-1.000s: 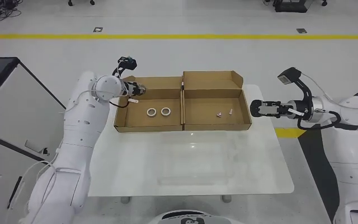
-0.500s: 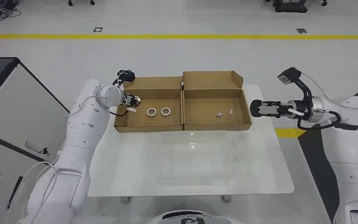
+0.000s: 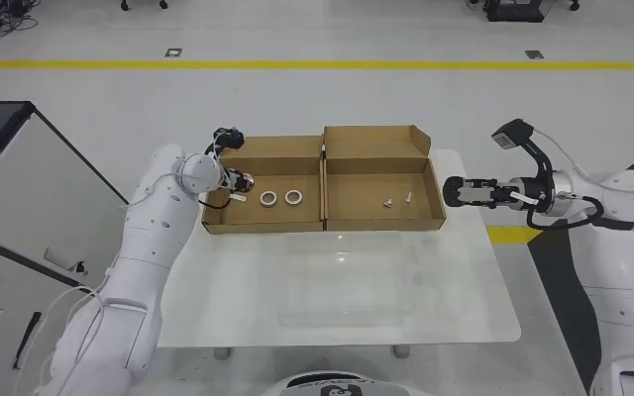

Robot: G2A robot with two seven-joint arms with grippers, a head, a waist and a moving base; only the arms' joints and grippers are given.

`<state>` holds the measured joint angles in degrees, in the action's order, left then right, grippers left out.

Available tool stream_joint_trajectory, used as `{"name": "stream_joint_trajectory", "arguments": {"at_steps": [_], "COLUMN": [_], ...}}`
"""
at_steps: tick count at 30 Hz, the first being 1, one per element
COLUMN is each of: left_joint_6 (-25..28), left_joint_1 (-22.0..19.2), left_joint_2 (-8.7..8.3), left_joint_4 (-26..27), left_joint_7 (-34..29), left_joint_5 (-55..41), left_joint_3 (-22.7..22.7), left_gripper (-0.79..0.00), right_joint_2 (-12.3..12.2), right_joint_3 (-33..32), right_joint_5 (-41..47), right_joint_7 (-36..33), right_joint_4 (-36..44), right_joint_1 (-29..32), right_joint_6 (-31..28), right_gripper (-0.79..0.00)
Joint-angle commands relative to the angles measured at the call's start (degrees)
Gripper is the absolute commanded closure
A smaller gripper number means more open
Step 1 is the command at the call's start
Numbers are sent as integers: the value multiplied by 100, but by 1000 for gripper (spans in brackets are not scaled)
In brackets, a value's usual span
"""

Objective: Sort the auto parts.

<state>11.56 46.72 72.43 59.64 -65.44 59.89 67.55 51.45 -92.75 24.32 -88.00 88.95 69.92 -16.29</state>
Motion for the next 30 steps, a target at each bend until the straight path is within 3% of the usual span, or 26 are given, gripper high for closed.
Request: {"name": "stream_joint_trajectory", "arguments": {"at_steps": [1, 11, 19, 20, 21, 24, 26, 27, 30], "left_joint_6": [-115, -525, -575, -571, -568, -548, -515, -492, -409], "left_joint_1": [-45, -587, -911, -942, -974, -1050, -1089, -1102, -1140], "left_joint_2": [31, 294, 472, 488, 503, 541, 560, 567, 575], "left_joint_4": [-162, -1339, -1992, -2059, -2117, -2277, -2355, -2386, -2450], "left_joint_7": [-20, 175, 399, 421, 441, 498, 536, 552, 576], "left_joint_5": [72, 227, 147, 140, 135, 100, 61, 28, -34], "left_joint_3": [-133, -841, -1137, -1160, -1181, -1224, -1236, -1234, -1224], "left_gripper": [0, 0, 0, -62, -228, -483, -748, -785, -785], "right_joint_2": [0, 0, 0, 0, 0, 0, 0, 0, 0], "right_joint_3": [0, 0, 0, 0, 0, 0, 0, 0, 0], "right_joint_5": [0, 0, 0, 0, 0, 0, 0, 0, 0], "right_joint_7": [0, 0, 0, 0, 0, 0, 0, 0, 0], "right_joint_4": [0, 0, 0, 0, 0, 0, 0, 0, 0], "right_joint_1": [0, 0, 0, 0, 0, 0, 0, 0, 0], "right_joint_6": [0, 0, 0, 0, 0, 0, 0, 0, 0], "right_gripper": [-785, -785, -785, -785, -785, -785, -785, -785, -785]}}
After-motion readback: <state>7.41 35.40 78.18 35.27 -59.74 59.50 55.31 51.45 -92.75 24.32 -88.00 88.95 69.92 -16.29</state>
